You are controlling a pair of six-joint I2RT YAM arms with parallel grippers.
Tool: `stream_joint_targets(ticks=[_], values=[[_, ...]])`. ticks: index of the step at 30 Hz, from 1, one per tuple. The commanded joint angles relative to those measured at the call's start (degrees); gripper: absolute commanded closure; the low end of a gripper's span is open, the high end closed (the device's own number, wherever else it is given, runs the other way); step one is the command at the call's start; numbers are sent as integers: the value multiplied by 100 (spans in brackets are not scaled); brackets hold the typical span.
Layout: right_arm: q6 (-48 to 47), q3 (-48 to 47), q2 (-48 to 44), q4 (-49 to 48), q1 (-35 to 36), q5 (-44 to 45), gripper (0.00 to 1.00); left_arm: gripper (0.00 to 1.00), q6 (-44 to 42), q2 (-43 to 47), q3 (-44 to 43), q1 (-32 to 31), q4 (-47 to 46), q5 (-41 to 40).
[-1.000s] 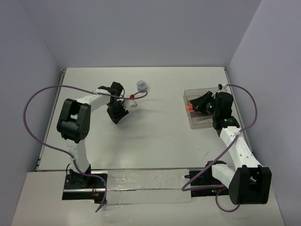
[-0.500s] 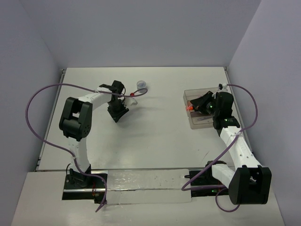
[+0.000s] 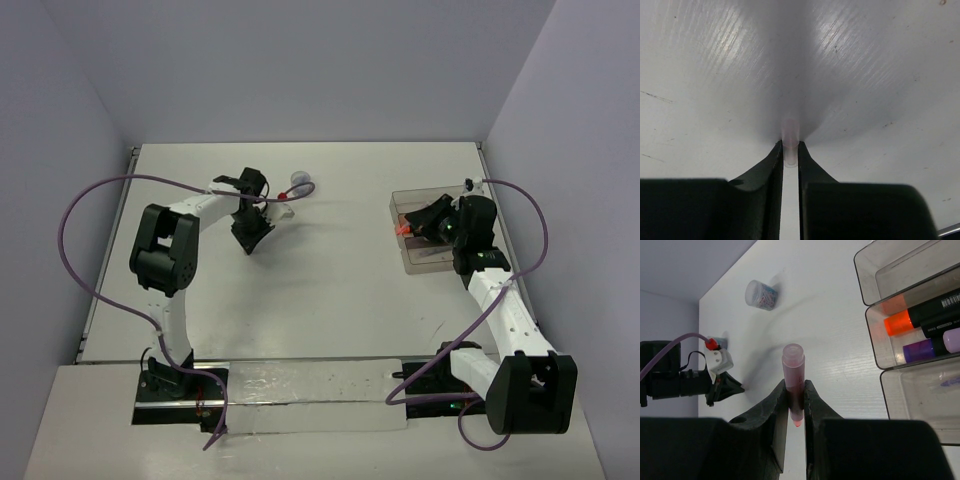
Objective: Sort the stationery into containers
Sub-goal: Pick up the pen cap from the center of the board.
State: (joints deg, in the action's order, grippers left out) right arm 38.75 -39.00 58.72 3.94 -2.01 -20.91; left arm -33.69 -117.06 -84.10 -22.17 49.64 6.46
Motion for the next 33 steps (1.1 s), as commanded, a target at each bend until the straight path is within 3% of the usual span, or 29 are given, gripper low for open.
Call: stream_joint_targets(ticks=[1, 6, 13, 19, 22, 24, 28, 33], values=[[-75, -270, -124, -60, -71, -62, 100, 99, -38, -222, 226, -68, -150, 228], [-71, -293, -221, -78, -71, -60, 100, 100, 310, 83, 220, -68, -393, 519], [-321, -713, -799, -645, 227, -57, 100, 100, 968, 1912, -150, -68, -777, 1916], [-1040, -1639, -922, -828, 1491, 349, 100, 100, 608, 3676, -232, -70, -661, 2658], [-1131, -1819, -923, -1213, 1908, 48, 100, 100, 831, 3740, -709, -103, 262, 2661], [-1227, -1856, -958, -1426, 2155, -52, 100, 100, 839, 4007, -594, -155, 361, 2615], [-1277, -1892, -1028, -1991, 2759, -79, 100, 100, 886, 5157, 113, -339, -129, 2514], [-1194, -1801, -830, -2907, 3801, -122, 100, 100, 1392, 5532, 288, -509, -434, 2920]])
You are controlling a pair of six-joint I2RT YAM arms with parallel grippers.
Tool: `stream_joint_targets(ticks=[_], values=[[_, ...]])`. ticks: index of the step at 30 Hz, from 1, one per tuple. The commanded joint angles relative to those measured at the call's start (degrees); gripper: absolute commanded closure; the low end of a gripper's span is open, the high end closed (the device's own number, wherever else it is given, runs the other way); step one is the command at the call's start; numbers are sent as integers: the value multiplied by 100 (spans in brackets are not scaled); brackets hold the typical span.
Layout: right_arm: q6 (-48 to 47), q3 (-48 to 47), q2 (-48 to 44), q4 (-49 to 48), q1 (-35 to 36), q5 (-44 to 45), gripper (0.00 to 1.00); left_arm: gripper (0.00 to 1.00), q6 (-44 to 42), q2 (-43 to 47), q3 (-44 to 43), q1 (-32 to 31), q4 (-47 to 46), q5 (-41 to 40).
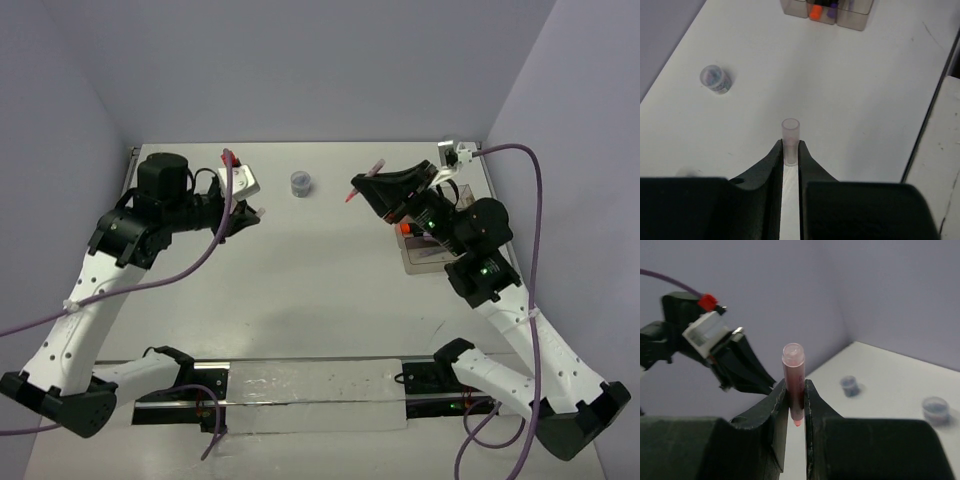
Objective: Sort the stationery into containers
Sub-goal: Pick up the pen cap from the center of the board, then close the pen cap on the pen.
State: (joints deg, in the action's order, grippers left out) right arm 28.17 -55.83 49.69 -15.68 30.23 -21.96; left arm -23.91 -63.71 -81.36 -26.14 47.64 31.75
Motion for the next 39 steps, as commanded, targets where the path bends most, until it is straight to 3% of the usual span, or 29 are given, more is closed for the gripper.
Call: stream_joint_targets(ticks=[1, 7, 17, 39], values=[[-251, -190, 182, -968, 779, 87, 100, 100, 486, 249, 63, -141, -322, 426], [-353, -617, 1046, -1267, 1404, 276, 100, 100, 768, 503, 407, -239, -799, 541], [-99, -1083, 2027, -1666, 1744, 199, 100, 100, 1224, 873, 768, -245, -1434, 718], [-79, -1196, 2253, -1512, 1872, 297, 100, 100, 1565, 932, 889, -251, -1706, 610]])
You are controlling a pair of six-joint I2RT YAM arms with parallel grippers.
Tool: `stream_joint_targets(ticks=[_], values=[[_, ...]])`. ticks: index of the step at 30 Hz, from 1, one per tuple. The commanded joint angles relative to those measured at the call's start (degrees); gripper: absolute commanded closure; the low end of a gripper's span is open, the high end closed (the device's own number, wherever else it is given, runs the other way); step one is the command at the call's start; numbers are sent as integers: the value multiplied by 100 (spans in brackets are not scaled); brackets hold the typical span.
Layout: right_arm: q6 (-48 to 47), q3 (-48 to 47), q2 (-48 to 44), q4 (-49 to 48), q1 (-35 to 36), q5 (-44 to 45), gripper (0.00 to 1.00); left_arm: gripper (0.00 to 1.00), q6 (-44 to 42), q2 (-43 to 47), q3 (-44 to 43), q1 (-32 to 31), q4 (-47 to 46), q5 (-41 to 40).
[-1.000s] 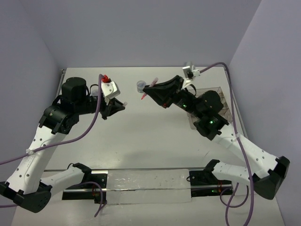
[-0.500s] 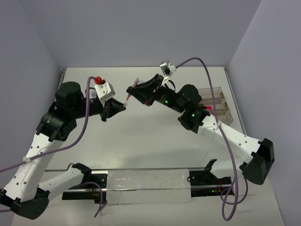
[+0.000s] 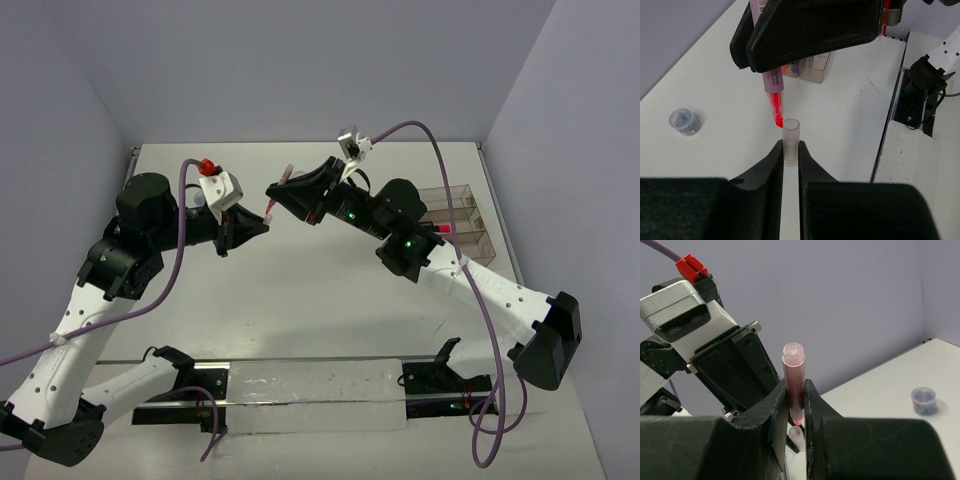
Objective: Sort the stationery into containers
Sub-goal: Close the pen cap on the pen.
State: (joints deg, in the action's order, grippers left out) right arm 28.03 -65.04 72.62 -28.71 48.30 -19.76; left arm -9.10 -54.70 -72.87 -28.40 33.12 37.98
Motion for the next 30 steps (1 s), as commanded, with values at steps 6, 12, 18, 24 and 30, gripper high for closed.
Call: stream_joint_targets(ticks=[6, 12, 18, 24, 30], values=[[-204, -305, -125, 5, 57, 107, 100, 100, 189, 40, 109, -16, -366, -127], [-479, -284, -277, 262, 62, 306, 100, 100, 271, 17, 94, -22, -419, -188], [-541, -296, -305, 373, 66, 308, 100, 100, 260, 12, 101, -18, -445, -217], [-458, -282, -268, 366, 66, 246, 100, 100, 266, -23, 55, -24, -464, -286], [-412, -285, -201, 334, 60, 297, 100, 100, 274, -56, 36, -16, -523, -265]])
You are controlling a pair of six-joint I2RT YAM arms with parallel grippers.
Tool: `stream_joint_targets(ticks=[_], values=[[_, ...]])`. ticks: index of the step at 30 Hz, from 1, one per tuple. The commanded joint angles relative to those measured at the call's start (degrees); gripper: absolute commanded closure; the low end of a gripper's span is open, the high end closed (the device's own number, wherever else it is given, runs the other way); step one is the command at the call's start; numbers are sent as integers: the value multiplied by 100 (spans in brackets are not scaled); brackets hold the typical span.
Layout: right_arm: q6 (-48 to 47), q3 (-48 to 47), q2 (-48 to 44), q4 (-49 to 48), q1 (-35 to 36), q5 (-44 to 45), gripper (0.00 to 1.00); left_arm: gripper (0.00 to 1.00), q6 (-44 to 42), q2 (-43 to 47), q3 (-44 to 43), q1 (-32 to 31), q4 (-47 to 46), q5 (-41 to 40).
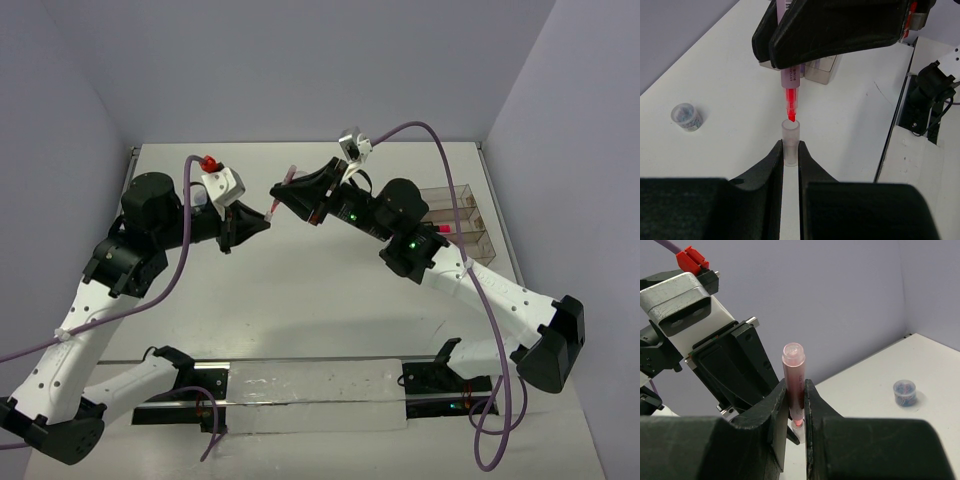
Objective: Sort the stationery into containers
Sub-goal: Close the pen cap on the pen.
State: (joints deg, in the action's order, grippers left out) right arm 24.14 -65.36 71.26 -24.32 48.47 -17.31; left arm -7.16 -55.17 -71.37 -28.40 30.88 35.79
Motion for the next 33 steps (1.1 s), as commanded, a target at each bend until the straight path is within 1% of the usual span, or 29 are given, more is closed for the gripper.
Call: stream_joint_targets(ticks=[1, 7, 15, 25, 33], values=[[-11, -261, -56, -108, 40, 40, 100, 100, 71, -12, -117, -16, -289, -67], [61, -260, 58, -137, 43, 17, 100, 100, 205, 15, -68, -20, -426, -74], [21, -228, 105, -144, 49, 141, 100, 100, -21, 67, 8, -24, -354, -70], [366, -294, 445, -308, 48, -147, 100, 100, -192, 34, -181, -25, -492, -233], [267, -244, 410, -153, 40, -233, 100, 100, -132, -7, -289, -25, -648, -458]])
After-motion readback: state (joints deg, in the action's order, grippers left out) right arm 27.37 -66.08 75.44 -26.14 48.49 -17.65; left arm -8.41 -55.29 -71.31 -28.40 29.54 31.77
